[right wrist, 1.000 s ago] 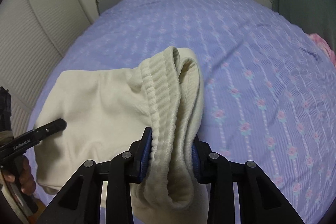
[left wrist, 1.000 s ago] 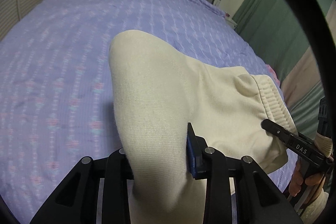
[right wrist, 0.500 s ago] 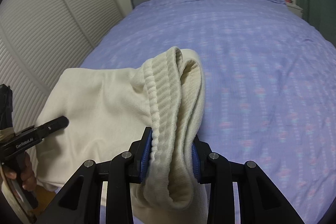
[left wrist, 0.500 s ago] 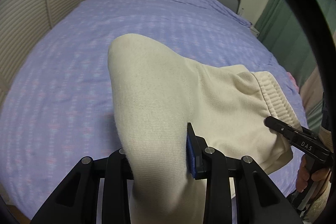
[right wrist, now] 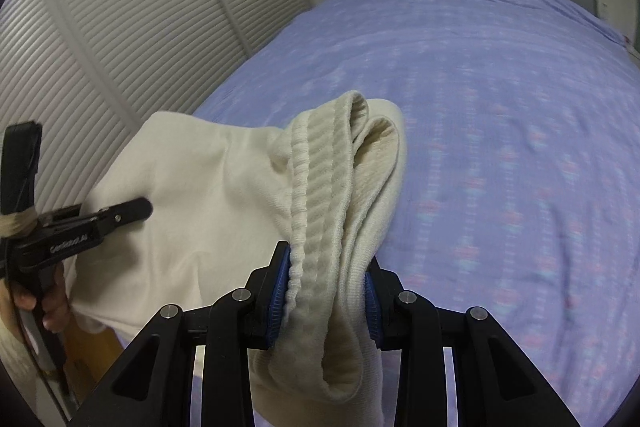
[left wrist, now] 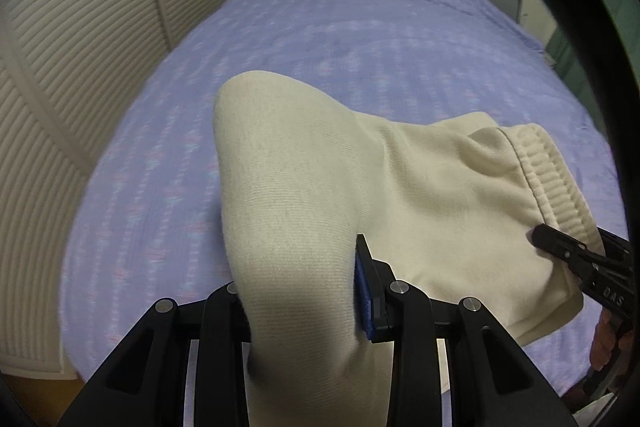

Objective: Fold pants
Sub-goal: 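Lift the bundle with both grippers and fold it over on itself, then lower the folded bundle onto the bed edge and open both grippers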

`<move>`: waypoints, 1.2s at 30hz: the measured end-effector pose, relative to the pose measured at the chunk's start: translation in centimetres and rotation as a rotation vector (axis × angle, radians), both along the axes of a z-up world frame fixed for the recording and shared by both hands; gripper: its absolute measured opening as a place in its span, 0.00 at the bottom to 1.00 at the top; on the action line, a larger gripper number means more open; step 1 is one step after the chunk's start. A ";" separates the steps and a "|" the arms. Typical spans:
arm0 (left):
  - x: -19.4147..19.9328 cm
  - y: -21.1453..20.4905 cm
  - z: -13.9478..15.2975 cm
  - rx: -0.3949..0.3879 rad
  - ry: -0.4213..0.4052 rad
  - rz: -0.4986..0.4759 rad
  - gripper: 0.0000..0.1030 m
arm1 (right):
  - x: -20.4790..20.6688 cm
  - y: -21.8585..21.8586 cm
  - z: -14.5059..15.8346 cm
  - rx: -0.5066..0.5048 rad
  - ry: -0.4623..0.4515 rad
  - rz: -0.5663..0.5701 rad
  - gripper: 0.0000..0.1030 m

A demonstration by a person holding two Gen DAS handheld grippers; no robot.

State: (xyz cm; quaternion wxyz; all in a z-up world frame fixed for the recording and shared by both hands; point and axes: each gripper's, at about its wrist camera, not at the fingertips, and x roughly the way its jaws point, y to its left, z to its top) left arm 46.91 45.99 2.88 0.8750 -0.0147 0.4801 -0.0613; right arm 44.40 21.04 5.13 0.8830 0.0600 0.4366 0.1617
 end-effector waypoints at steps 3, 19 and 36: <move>0.8 2.7 -1.1 0.063 0.015 0.030 0.31 | 1.0 3.1 -1.3 -0.009 0.001 0.038 0.33; 6.8 6.2 -7.4 0.273 0.133 0.123 0.34 | 2.4 10.8 -8.0 -0.051 0.117 0.120 0.33; -1.3 1.0 -1.3 0.397 -0.060 0.256 0.71 | -1.5 -0.5 0.7 -0.153 -0.116 0.033 0.74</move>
